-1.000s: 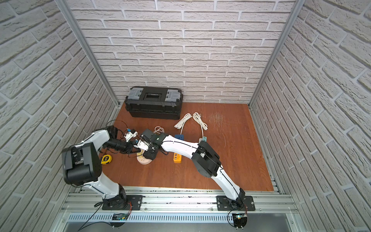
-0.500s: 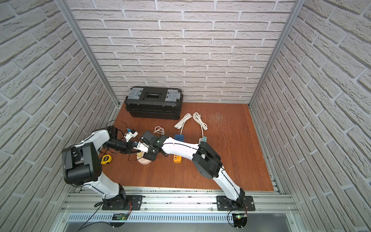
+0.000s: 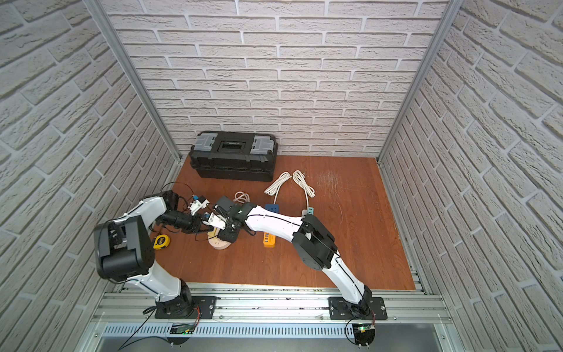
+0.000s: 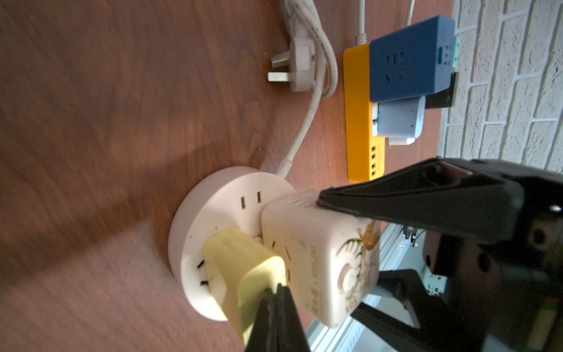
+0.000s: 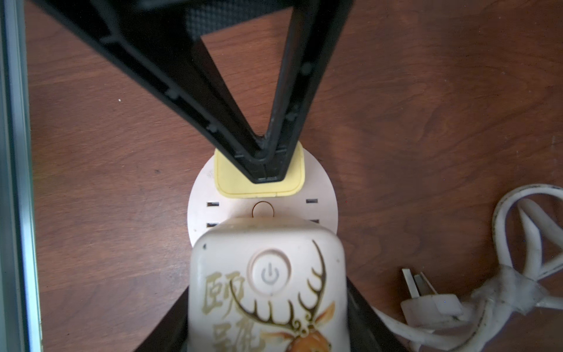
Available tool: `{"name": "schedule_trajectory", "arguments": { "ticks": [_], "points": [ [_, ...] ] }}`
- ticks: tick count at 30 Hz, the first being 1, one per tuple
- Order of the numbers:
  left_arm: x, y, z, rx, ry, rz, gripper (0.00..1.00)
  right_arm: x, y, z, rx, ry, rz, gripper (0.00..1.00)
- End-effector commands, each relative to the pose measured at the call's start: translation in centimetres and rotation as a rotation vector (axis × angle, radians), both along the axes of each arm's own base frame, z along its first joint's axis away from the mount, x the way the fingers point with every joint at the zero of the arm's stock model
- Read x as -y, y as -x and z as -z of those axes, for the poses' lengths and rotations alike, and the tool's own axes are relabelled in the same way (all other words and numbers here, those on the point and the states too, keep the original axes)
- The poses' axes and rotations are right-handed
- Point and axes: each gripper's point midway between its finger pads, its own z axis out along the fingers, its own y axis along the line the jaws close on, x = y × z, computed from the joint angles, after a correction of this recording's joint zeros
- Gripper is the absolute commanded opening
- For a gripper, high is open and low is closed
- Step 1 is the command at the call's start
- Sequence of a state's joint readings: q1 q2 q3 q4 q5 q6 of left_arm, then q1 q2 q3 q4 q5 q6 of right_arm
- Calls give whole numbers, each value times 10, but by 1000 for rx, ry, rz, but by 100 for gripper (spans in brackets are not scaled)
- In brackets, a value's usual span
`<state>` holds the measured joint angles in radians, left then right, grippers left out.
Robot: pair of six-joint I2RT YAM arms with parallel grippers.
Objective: Pull the plug off the socket
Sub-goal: Remove the plug from the socket.
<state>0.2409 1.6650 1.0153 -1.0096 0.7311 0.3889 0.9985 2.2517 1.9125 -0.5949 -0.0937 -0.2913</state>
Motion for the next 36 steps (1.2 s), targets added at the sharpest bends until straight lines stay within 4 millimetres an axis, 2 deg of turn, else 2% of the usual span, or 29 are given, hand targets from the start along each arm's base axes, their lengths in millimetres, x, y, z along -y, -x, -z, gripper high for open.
{"name": "schedule_trajectory", "arguments": {
  "ticks": [1,6,9,15,25,31,35,36],
  "points": [
    [-37,26,66,-129,-287,91,0,-58,0,-130,312,-350,-124,3],
    [-37,26,67,-131,-287,91,0,-60,3,-122,355,-334,-132,3],
    [-37,27,67,-132,-286,92,0,-60,-4,-127,336,-358,-87,2],
    [-37,27,67,-132,-287,92,0,-54,-18,-141,190,-427,-29,3],
    [-36,26,66,-129,-285,92,0,-47,-17,-141,169,-397,-19,3],
    [-36,26,65,-122,-286,93,0,-21,-25,-141,194,-335,58,3],
    [-35,27,63,-116,-283,93,0,17,-39,-142,207,-298,179,3],
    [-36,26,63,-113,-282,92,0,28,-41,-153,220,-306,209,3]
  ]
}}
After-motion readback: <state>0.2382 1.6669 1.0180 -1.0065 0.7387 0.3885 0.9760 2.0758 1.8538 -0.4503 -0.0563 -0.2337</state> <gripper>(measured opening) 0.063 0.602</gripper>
